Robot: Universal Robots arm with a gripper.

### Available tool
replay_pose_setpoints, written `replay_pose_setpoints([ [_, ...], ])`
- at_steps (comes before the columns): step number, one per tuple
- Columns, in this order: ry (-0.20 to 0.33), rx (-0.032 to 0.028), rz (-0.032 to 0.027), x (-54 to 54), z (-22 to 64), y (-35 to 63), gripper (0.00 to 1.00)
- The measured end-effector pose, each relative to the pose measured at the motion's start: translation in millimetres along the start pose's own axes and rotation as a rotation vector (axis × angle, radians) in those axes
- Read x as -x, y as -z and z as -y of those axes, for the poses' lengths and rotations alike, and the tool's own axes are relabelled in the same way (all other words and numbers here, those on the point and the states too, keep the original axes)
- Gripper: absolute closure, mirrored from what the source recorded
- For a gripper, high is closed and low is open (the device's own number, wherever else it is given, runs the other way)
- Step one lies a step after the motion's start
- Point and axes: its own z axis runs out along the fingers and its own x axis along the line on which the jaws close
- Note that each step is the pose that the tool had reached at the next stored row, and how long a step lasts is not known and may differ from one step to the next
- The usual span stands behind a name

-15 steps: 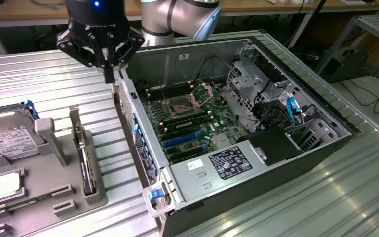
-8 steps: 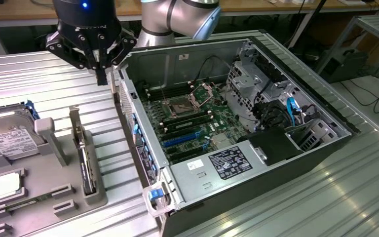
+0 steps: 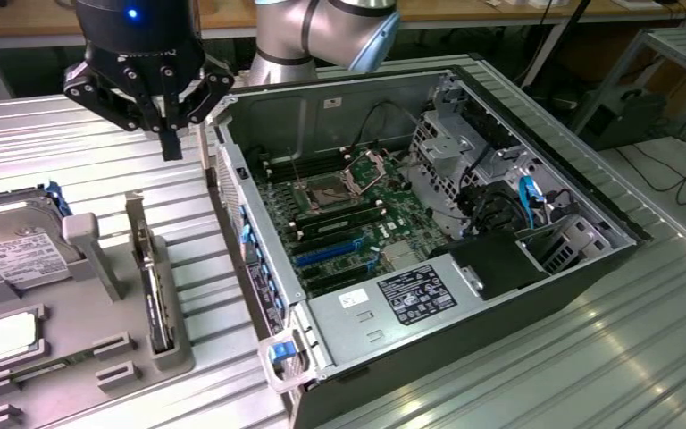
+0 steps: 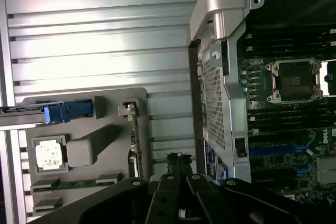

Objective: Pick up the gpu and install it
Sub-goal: 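Reach for the gpu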

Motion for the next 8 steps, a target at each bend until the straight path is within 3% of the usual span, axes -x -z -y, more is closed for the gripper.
replay_pose_setpoints([
  [8, 0.022, 0.0006, -0.0009, -12.1, 2.9, 0.2, 0.89],
])
